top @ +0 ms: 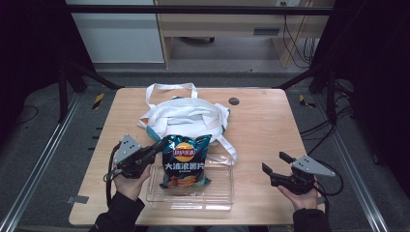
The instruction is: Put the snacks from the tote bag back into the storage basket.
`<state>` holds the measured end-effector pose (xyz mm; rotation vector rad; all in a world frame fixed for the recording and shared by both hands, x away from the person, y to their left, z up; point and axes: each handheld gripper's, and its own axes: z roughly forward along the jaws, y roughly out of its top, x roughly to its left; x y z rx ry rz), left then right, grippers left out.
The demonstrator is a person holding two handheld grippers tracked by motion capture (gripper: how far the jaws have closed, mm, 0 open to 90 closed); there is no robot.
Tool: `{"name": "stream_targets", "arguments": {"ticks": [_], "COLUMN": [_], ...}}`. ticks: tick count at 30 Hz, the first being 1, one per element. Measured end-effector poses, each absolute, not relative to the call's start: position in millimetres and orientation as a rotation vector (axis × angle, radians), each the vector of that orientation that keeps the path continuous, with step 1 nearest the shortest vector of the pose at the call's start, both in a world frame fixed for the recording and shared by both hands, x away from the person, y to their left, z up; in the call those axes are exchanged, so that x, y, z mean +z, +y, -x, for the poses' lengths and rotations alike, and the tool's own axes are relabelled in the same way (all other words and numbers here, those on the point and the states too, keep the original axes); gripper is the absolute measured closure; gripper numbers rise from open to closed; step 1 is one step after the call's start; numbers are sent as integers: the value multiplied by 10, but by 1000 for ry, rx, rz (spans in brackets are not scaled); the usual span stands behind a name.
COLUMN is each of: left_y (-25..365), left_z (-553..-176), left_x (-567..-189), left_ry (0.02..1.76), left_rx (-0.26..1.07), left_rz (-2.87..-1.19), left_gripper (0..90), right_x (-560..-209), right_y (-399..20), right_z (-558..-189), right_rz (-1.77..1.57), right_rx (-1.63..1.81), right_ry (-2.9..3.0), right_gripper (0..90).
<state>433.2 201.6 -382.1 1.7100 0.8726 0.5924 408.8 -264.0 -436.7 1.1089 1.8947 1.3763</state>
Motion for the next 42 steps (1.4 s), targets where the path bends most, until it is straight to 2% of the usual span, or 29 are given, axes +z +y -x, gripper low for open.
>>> {"name": "stream_targets", "arguments": {"ticks": [11,24,42], "left_y": [2020,2045,2055], "left_z": [-4372,-4381,-4295], "left_x": [-3824,-3772,-3614], "left_ry": [880,917,885], "left_rx": [603,635,642], "left_rz": [-1716,-1695,-1659], "left_gripper": [874,601,463], "right_x": [-4371,-4369,-4365], "right_y": [-2631,-2632,-2640], "right_z": [-4092,-4092,-4088], "right_rz": [-1105,-1110,-1114], "right_rx": [1368,1368,1375], "right_ry": [1899,1897,1892], "right_gripper": [222,222,220]}}
